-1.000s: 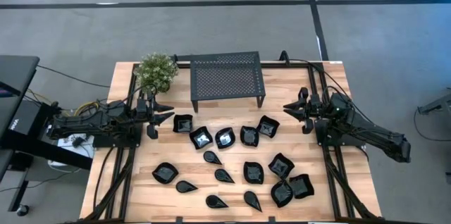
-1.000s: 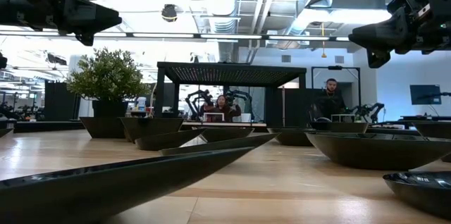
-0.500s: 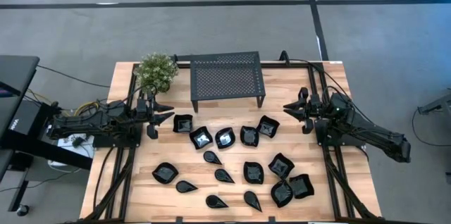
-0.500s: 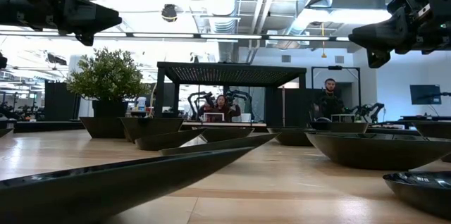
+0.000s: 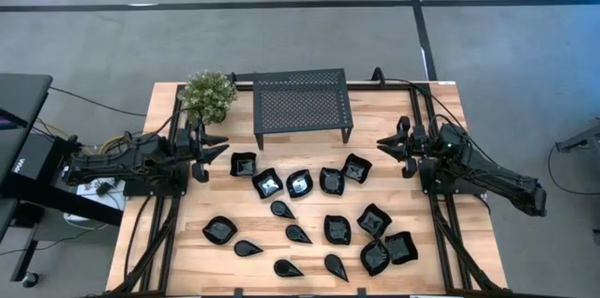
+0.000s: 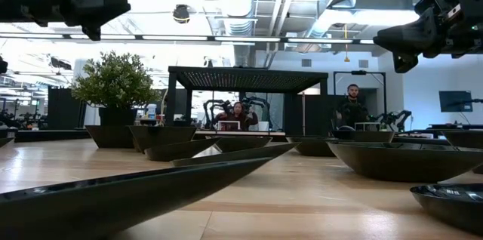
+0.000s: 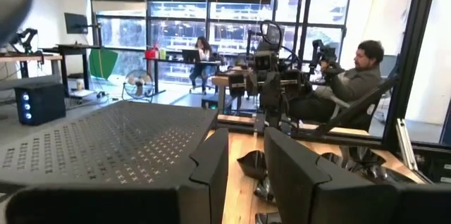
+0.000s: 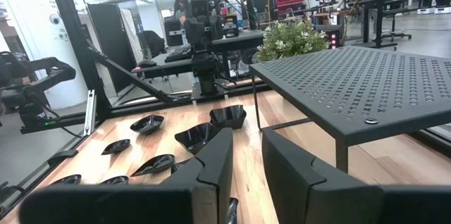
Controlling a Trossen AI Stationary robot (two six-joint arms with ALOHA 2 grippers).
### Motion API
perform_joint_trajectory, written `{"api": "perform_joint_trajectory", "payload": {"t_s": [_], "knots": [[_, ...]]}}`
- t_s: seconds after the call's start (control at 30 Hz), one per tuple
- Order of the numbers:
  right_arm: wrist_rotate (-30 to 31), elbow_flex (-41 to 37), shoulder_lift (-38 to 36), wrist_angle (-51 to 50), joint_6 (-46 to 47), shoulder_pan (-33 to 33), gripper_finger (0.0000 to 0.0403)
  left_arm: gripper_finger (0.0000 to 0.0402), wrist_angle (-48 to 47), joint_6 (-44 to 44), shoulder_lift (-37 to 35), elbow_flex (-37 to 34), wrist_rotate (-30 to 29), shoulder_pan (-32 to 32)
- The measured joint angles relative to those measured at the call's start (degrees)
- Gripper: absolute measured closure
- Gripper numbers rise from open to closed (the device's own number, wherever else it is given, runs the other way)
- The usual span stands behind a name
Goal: Pick & Place Mini shaped plates
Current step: Put the distorted square plate on the shelf
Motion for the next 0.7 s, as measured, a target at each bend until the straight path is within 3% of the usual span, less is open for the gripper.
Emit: {"api": "perform_joint_trajectory", "payload": {"t_s": [0.7], "knots": [[0.0, 0.0, 0.0, 0.0, 0.0, 0.0, 0.033, 0.0308, 5.0, -5.1, 0.0, 0.0, 0.0, 0.0]]}}
